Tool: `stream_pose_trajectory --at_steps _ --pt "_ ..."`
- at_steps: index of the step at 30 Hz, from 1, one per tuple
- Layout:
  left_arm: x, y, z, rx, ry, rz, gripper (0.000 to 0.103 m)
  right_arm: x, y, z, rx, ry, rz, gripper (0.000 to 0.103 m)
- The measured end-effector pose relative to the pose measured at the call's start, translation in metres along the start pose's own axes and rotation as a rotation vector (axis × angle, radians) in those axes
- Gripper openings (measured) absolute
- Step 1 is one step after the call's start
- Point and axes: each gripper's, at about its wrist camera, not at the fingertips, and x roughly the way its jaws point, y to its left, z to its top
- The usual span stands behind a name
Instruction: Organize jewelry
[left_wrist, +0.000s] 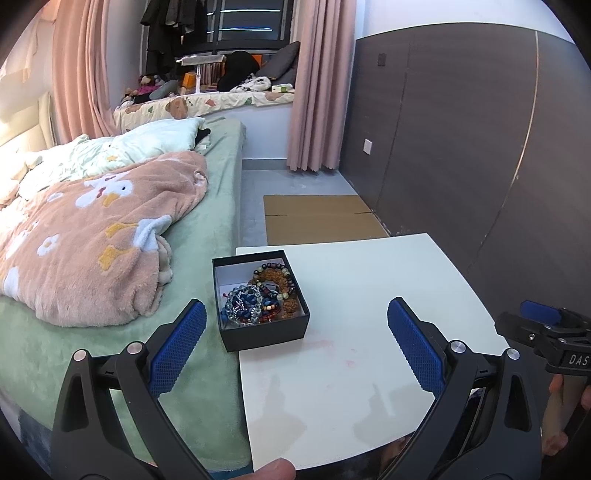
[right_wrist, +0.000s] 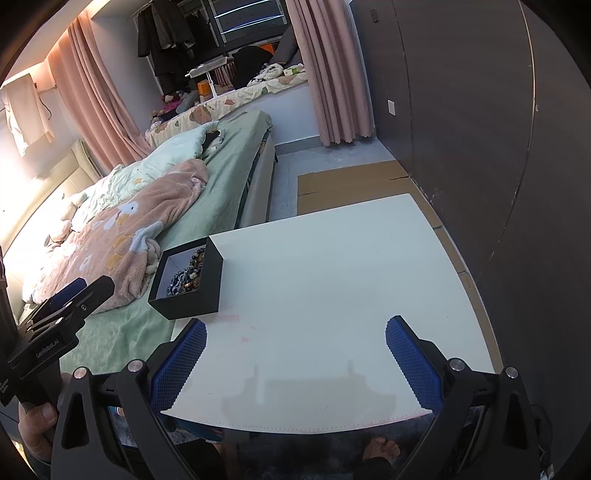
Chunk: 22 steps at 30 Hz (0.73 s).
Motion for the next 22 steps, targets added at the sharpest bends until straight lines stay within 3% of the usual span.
stream_pose_trajectory --at_steps 22 --pt "0.012 -0.005 -0.004 0.023 0.042 0.016 0.098 0.004 -0.004 -0.003 0.006 0.007 -0.014 0.095"
